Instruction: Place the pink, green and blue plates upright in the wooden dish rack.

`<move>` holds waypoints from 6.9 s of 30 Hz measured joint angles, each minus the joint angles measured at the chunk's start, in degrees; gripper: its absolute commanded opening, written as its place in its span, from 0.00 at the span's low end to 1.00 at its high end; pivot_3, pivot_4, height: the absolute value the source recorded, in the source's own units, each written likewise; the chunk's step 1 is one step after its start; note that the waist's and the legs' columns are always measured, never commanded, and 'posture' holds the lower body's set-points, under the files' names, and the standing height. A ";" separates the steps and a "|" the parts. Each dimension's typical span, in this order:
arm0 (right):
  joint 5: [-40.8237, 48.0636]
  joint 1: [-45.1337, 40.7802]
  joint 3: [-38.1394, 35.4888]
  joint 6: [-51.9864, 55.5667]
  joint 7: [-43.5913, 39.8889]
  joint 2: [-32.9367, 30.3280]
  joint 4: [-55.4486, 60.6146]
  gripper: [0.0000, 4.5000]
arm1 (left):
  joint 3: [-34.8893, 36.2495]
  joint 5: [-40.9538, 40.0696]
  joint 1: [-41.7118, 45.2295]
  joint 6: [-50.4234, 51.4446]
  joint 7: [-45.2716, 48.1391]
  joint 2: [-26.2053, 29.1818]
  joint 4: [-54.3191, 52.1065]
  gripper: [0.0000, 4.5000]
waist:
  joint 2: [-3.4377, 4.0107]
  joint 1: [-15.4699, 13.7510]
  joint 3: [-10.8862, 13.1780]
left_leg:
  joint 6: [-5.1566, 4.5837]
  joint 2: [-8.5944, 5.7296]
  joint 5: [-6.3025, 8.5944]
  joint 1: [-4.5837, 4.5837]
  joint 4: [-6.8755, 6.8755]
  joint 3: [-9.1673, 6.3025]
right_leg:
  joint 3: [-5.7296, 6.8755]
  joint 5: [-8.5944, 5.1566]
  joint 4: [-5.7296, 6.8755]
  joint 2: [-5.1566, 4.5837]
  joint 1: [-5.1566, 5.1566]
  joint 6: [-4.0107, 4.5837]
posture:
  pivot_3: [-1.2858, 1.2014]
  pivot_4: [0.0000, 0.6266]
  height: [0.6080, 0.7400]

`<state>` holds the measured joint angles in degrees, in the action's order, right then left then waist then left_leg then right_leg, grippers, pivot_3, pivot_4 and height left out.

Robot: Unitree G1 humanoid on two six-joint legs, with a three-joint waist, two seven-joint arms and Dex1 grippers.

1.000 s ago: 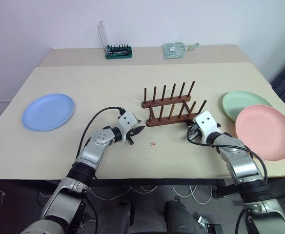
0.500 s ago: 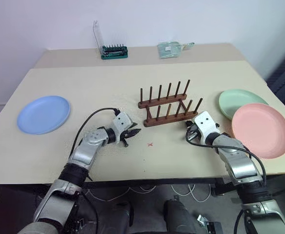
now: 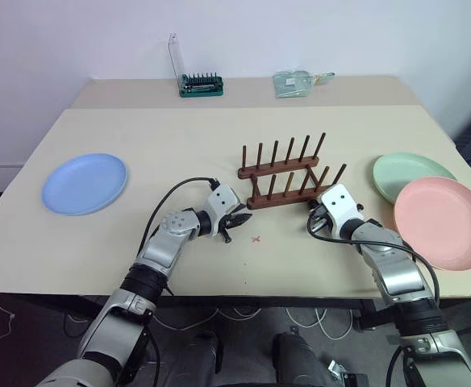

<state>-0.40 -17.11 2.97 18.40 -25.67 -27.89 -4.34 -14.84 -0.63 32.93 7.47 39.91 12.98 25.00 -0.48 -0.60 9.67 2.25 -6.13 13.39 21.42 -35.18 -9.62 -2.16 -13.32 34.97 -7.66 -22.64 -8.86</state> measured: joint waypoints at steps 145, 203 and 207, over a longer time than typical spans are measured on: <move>-5.70 -8.60 -3.18 -17.36 -5.11 -22.27 -28.03 0.01 | 0.23 -9.42 -12.07 0.61 12.25 6.93 -19.03 0.30 | 0.16 1.36 0.46 | 0.03 0.01 -0.03 0.84 -0.12 0.24 | -0.18 0.11 0.15 0.00 -0.93 0.12 | 0.52 0.24 1.00; 65.68 -26.92 -20.33 33.79 11.26 2.23 1.05 0.46 | 2.37 -12.46 -12.44 2.24 12.93 6.54 -19.52 0.30 | 0.17 1.51 0.49 | 0.00 0.04 -0.01 0.98 -0.11 0.08 | -0.13 0.14 0.24 0.04 -1.11 0.16 | 0.52 0.24 1.00; 64.94 -27.09 -20.28 33.78 11.35 2.72 1.06 0.90 | 2.37 -12.46 -12.44 2.26 12.89 6.56 -19.53 0.30 | 0.17 1.52 0.49 | 0.00 0.04 -0.01 0.98 -0.11 0.09 | -0.13 0.14 0.25 0.04 -1.11 0.16 | 0.52 0.24 1.00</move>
<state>64.54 -44.20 -17.31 52.18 -14.32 -25.17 -3.28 -12.47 -13.10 20.48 9.73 52.80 19.54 5.47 -0.32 0.92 10.16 2.25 -6.09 13.38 22.39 -35.29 -9.54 -2.30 -13.18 35.21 -7.62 -23.76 -8.70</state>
